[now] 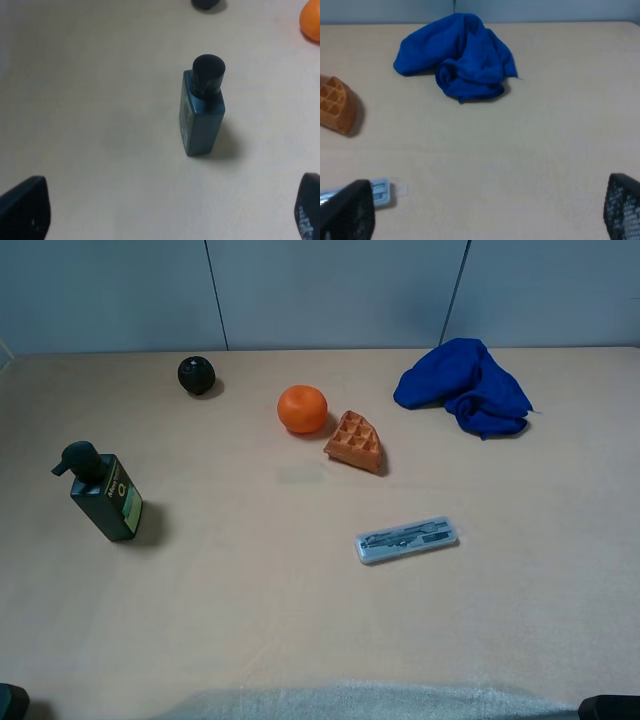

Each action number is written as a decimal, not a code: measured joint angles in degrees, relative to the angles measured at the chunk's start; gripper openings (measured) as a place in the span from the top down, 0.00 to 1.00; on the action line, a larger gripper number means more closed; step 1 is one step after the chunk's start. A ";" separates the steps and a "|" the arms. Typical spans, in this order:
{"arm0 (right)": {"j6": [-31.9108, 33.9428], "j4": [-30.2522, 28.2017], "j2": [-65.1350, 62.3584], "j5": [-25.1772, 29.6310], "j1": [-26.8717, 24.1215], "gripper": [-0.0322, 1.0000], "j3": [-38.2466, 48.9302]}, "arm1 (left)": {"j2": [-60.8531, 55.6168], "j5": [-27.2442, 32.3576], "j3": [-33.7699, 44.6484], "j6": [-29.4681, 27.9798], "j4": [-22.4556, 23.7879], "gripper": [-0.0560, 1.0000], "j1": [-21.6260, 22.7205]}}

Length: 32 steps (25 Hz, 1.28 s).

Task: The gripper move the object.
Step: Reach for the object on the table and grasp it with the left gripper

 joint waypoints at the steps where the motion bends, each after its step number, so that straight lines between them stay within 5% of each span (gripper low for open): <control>1: 0.00 0.00 0.00 0.00 0.00 0.30 0.00 | 0.00 0.00 0.00 0.00 0.00 0.01 0.00; 32: 0.00 0.00 0.00 0.00 0.00 0.30 0.00 | 0.00 -0.07 -0.06 0.00 0.47 0.01 0.00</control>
